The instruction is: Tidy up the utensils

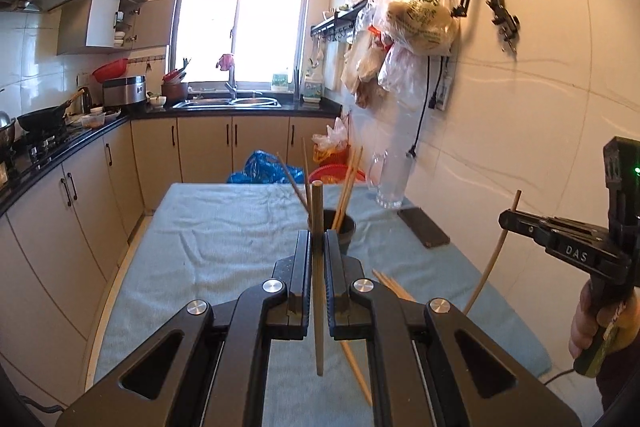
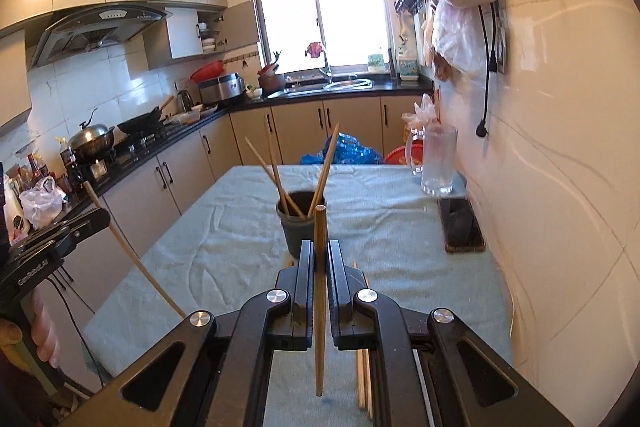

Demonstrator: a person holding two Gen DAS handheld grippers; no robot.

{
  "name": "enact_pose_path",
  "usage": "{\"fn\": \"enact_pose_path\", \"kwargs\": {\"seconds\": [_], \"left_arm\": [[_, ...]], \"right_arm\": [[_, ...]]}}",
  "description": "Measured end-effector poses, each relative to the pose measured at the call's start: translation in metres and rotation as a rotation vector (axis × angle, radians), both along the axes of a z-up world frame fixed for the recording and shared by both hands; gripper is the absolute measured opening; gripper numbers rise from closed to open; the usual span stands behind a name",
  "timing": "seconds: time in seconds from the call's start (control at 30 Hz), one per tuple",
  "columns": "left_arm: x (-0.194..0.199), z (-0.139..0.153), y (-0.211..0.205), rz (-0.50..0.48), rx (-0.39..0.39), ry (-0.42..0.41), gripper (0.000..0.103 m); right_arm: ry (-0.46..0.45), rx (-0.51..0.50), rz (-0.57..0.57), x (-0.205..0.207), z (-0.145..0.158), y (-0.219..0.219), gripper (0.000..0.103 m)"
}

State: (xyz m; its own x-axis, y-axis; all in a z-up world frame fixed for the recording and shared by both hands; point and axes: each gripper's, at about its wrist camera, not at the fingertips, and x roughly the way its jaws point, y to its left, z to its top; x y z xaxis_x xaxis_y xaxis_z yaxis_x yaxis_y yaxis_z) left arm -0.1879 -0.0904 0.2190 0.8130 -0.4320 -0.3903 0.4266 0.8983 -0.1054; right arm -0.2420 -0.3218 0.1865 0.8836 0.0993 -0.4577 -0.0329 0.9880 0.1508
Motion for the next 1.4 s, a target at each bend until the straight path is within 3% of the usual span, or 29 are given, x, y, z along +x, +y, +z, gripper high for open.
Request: {"fn": "enact_pose_path", "kwargs": {"seconds": [0.17, 0.37, 0.57, 0.7, 0.87, 1.0, 1.17, 1.23, 1.3, 1.4], "left_arm": [[0.039, 0.026, -0.011, 0.018, -0.047, -0.016, 0.006], [0.099, 0.058, -0.034, 0.042, -0.158, -0.028, 0.006], [0.160, 0.060, -0.066, 0.079, -0.162, 0.006, 0.006], [0.195, 0.049, -0.078, 0.092, -0.155, 0.039, 0.006], [0.229, 0.020, -0.092, 0.098, -0.112, 0.108, 0.006], [0.237, 0.003, -0.094, 0.094, -0.092, 0.142, 0.006], [0.227, 0.001, -0.091, 0.107, -0.067, 0.114, 0.007], [0.220, 0.003, -0.089, 0.094, -0.069, 0.117, 0.015], [0.210, 0.007, -0.081, 0.095, -0.075, 0.107, 0.031], [0.191, 0.014, -0.070, 0.102, -0.079, 0.071, 0.038]], "right_arm": [[-0.053, 0.014, -0.010, 0.030, 0.025, -0.004, 0.007], [-0.120, 0.068, -0.015, 0.089, 0.055, -0.007, 0.007], [-0.152, 0.117, -0.039, 0.147, 0.066, -0.014, 0.007], [-0.157, 0.196, -0.035, 0.181, 0.060, -0.026, 0.007], [-0.107, 0.200, -0.039, 0.208, 0.034, -0.026, 0.007], [-0.028, 0.189, -0.026, 0.226, 0.006, -0.020, 0.007], [0.040, 0.176, -0.031, 0.234, -0.020, -0.016, 0.008], [0.059, 0.186, -0.029, 0.236, -0.026, -0.018, 0.013], [0.062, 0.192, -0.039, 0.234, -0.027, -0.021, 0.037], [0.055, 0.204, -0.053, 0.231, -0.023, -0.029, 0.047]]}}
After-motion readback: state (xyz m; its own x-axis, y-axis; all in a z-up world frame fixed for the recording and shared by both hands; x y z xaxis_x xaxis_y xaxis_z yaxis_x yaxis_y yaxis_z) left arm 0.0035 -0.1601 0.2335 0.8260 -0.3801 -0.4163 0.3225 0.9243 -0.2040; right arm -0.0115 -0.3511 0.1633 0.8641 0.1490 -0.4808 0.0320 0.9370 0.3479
